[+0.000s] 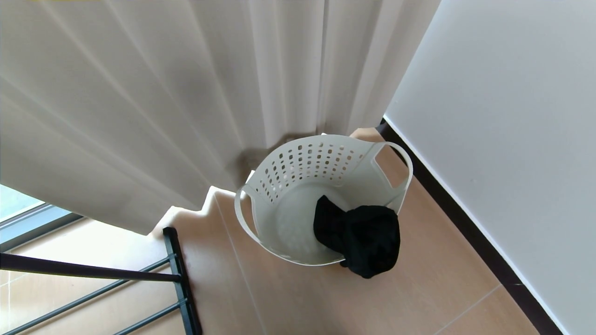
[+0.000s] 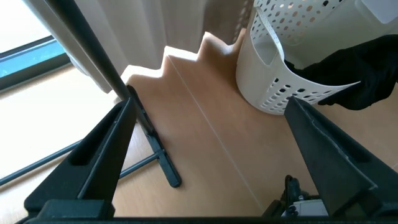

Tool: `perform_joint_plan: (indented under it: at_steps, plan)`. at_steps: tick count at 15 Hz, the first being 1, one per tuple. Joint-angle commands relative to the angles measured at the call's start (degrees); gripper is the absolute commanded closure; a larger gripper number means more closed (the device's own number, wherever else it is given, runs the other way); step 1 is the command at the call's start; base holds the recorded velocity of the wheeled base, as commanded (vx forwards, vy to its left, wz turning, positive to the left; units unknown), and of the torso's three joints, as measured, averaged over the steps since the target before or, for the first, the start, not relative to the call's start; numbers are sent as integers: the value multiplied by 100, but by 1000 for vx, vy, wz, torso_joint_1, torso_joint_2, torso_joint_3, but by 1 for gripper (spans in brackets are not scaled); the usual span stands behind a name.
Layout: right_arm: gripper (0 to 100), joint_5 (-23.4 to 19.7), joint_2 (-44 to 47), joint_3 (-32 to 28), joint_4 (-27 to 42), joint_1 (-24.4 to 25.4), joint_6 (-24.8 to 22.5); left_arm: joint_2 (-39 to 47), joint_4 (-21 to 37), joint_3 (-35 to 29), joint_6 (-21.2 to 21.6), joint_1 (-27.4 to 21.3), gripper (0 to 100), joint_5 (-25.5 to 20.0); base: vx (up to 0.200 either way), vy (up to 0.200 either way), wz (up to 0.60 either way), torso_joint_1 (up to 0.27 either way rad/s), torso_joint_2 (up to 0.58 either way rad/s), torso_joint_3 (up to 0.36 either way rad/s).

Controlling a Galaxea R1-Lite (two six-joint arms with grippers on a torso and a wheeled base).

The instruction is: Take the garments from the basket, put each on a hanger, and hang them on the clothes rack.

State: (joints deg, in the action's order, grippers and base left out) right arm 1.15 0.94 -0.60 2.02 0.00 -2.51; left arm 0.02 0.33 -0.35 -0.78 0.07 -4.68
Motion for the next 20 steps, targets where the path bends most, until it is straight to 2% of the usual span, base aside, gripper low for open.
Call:
perform_joint_plan:
  at_steps: [1,2,4,6,8,10,11,13,16,18,19,20]
  plan:
    - [0,-27,1040,-160,184,-18,-399,-2,2,0,-1,1,0,2,0,0,0,0,0,0]
    - [0,-53,1796,-222,70,0,-390,-2,2,0,-1,1,0,2,0,0,0,0,0,0]
    - [0,-123,3914,-529,-958,202,-426,-2,2,0,-1,1,0,2,0,0,0,0,0,0]
    - [0,-53,5057,-1021,-1125,703,-777,-2,2,0,-1,1,0,2,0,0,0,0,0,0]
    - [0,782,6234,-1593,-1064,1529,-1779,-2,2,0,-1,1,0,2,0,0,0,0,0,0]
    - [0,1248,7183,-2102,-1064,2338,-2043,-2,2,0,8,1,0,2,0,0,0,0,0,0]
    - [0,1344,7711,-2480,-1064,2628,-2298,-2,2,0,8,1,0,2,0,0,0,0,0,0]
    - [0,1696,8563,-3359,-1064,2839,-2825,-2,2,0,-1,1,0,2,0,0,0,0,0,0]
    - [0,1784,9583,-4660,-1046,2848,-3634,-2,2,0,-1,1,0,2,0,0,0,0,0,0]
    - [0,1881,9978,-5161,-967,2848,-4029,-2,2,0,-1,1,0,2,0,0,0,0,0,0]
    - [0,2012,10304,-5680,-738,2918,-4135,-2,2,0,-1,1,0,2,0,0,0,0,0,0]
    - [0,2021,10453,-5943,-607,2988,-4143,-2,2,0,8,1,0,2,0,0,0,0,0,0]
